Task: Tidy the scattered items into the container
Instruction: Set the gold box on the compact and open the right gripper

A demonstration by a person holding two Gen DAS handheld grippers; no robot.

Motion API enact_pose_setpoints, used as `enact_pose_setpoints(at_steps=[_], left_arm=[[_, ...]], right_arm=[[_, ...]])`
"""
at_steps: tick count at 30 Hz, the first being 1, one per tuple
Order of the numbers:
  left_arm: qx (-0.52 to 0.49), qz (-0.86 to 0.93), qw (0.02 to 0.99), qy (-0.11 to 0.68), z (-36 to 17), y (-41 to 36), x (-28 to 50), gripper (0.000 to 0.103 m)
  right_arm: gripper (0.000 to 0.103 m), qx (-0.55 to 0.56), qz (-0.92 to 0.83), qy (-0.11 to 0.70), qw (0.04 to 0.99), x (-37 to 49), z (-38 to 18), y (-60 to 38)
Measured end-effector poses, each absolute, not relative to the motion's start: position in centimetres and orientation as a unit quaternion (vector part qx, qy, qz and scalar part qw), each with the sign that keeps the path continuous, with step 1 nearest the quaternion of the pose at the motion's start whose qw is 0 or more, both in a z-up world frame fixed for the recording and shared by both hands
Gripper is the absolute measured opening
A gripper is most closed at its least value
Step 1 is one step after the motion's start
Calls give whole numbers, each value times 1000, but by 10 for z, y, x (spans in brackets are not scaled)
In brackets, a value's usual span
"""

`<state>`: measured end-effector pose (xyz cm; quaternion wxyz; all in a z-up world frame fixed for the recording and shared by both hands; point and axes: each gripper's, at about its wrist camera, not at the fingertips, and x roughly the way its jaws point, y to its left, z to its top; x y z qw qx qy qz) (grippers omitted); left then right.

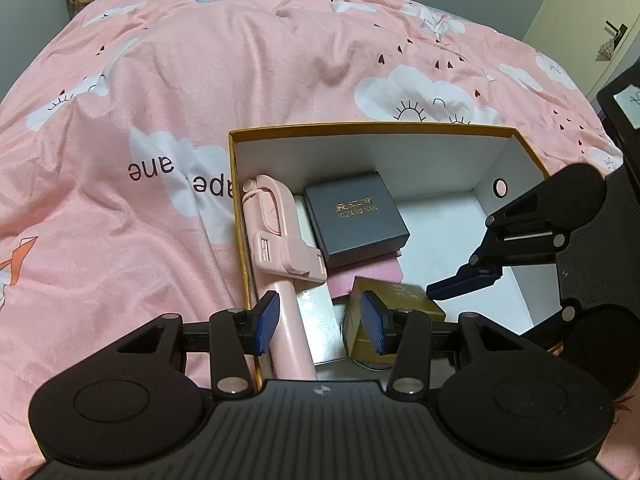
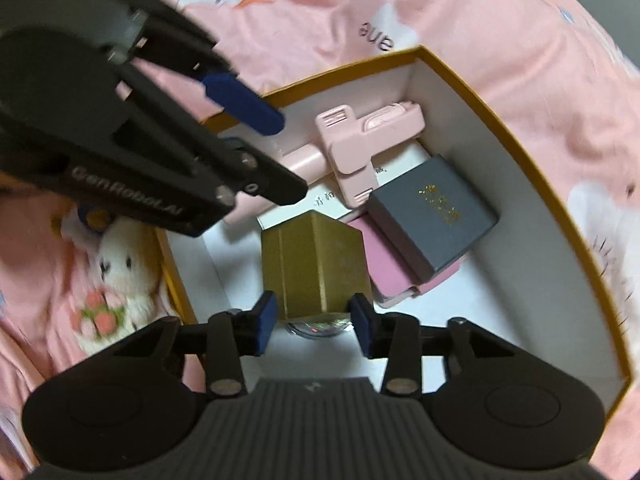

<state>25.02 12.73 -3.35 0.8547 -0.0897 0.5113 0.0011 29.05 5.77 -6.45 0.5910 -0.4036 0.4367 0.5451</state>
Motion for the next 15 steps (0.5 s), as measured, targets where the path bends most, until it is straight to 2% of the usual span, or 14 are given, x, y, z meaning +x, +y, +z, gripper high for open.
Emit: enact_pose_setpoints(at_steps=[2, 7, 9, 10, 13, 15], left_arm=[[-91, 0, 855, 511, -33, 128, 250, 53], [-94, -1, 855, 510, -33, 129, 249, 53], [-95, -2, 855, 510, -32, 129, 248, 53], [-94, -2, 855, 510, -32, 129, 248, 53], [-93, -2, 855, 510, -32, 129, 248, 53], [-94, -2, 855, 510, -32, 129, 249, 53]], right_arm=[[34, -439, 537, 425, 582, 287, -63, 61], [34, -454, 527, 426, 579, 289, -62, 62], [37, -445, 524, 432, 583, 293, -62, 60], [42, -439, 522, 438, 585, 295, -63, 59], [45, -404, 518, 472, 588, 306, -68, 54], [52, -381, 510, 492, 594, 313, -71, 52]])
